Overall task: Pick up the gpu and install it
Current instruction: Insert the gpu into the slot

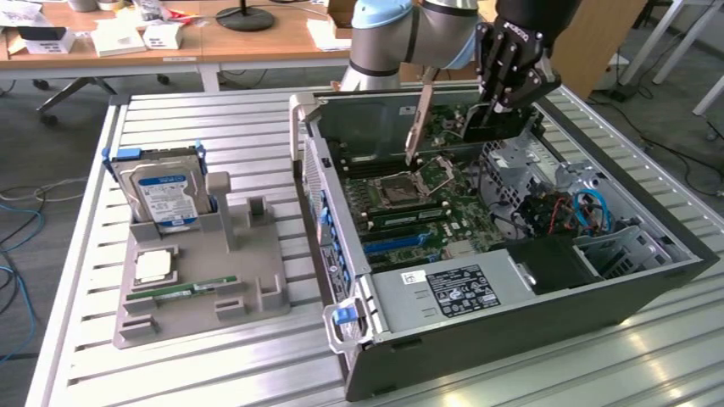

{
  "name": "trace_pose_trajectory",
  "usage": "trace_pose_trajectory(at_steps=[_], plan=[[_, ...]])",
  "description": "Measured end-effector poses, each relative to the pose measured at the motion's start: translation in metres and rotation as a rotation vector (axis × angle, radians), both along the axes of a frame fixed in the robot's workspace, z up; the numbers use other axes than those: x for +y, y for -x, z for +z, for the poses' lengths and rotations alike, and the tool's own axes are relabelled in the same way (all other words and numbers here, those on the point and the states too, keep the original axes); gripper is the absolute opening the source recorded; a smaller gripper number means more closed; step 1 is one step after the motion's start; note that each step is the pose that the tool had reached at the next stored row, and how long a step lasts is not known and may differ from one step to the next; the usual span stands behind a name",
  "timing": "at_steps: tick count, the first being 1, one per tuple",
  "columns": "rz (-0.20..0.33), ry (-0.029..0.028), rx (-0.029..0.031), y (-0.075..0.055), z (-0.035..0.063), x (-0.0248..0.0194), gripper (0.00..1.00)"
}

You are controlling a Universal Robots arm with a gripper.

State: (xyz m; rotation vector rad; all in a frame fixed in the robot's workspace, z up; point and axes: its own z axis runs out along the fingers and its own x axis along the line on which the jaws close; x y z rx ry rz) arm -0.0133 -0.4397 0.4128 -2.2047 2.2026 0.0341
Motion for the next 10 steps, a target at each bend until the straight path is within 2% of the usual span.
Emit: trace_pose_trajectory(at_steps=[10], plan=[[0.0,0.0,-0.0001,0.0009,-0.0019,0.0,0.26]])
